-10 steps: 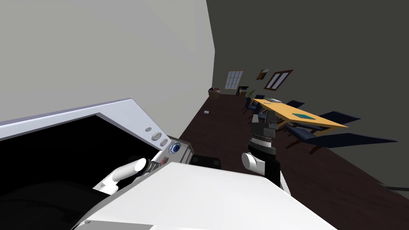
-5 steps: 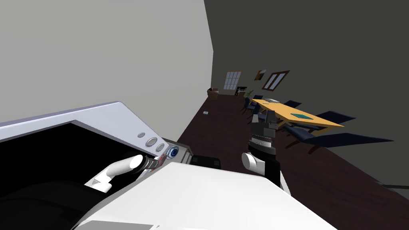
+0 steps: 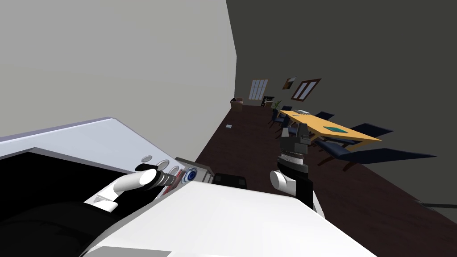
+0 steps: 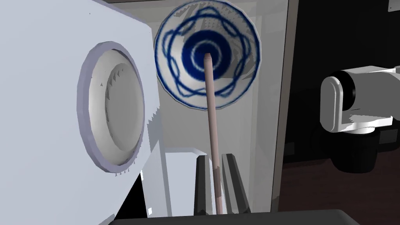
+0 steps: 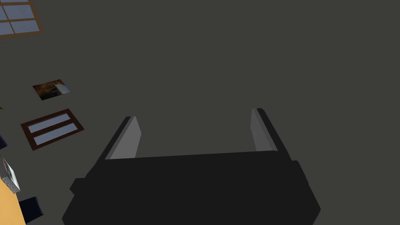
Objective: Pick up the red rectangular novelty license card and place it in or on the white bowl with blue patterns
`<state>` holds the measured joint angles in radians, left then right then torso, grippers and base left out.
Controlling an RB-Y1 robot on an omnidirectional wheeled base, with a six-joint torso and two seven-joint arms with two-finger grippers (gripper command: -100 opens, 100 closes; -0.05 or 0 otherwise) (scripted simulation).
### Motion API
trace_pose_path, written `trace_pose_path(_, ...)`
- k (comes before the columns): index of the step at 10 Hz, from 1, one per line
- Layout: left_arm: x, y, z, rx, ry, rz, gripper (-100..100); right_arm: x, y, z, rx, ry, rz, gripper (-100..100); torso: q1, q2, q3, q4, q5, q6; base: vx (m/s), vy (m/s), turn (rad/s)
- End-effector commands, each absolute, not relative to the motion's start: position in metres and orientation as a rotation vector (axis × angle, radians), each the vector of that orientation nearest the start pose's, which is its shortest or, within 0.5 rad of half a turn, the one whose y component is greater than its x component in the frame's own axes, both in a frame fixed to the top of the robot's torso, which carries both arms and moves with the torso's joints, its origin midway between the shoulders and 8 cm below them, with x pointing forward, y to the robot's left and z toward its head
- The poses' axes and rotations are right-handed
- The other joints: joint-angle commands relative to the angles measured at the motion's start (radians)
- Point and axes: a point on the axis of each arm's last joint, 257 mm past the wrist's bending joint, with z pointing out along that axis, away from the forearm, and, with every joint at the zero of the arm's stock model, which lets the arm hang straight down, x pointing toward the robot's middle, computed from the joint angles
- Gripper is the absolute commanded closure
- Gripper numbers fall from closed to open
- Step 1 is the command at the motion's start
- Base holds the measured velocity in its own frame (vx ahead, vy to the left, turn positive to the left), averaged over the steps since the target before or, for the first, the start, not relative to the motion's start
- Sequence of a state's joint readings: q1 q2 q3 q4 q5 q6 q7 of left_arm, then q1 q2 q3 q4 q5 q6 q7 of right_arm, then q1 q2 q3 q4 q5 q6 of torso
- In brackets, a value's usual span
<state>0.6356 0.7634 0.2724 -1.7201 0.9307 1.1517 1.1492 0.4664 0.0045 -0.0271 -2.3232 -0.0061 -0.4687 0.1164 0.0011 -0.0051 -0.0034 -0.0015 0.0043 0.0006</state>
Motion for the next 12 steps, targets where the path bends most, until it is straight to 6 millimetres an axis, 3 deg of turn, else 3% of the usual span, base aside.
trace_pose_path(1,0.132,0.504,-0.419,-3.124,0.142,-0.202,100,0.34,-0.284,0.049,0.585,0.6,1.191,0,0.0,0.0,0.0,0.0,0.0,0.0,0.072,0.007,-0.021)
trace_pose_path(5,0.137,0.502,-0.398,-3.125,0.154,-0.186,100,0.34,-0.284,0.049,0.585,0.6,1.191,0,0.002,-0.006,-0.002,0.002,-0.004,0.006,0.074,0.003,-0.037)
trace_pose_path(6,0.134,0.5,-0.404,-3.132,0.149,-0.179,100,0.34,-0.284,0.049,0.585,0.6,1.191,0,0.002,-0.008,-0.003,0.003,-0.007,0.008,0.029,-0.002,-0.003)
trace_pose_path(7,0.133,0.5,-0.404,-3.134,0.148,-0.175,-100,0.34,-0.284,0.049,0.585,0.6,1.191,0,0.003,-0.008,-0.002,0.003,-0.007,0.008,0.0,0.0,0.0)
trace_pose_path(11,0.133,0.5,-0.404,-3.134,0.149,-0.175,-100,0.34,-0.284,0.049,0.585,0.6,1.191,0,0.004,-0.006,-0.001,0.003,-0.007,0.008,0.0,0.0,0.0)
trace_pose_path(12,0.133,0.5,-0.404,-3.134,0.149,-0.175,0,0.34,-0.284,0.049,0.585,0.6,1.191,0,0.004,-0.006,-0.001,0.003,-0.007,0.008,0.0,0.0,0.0)
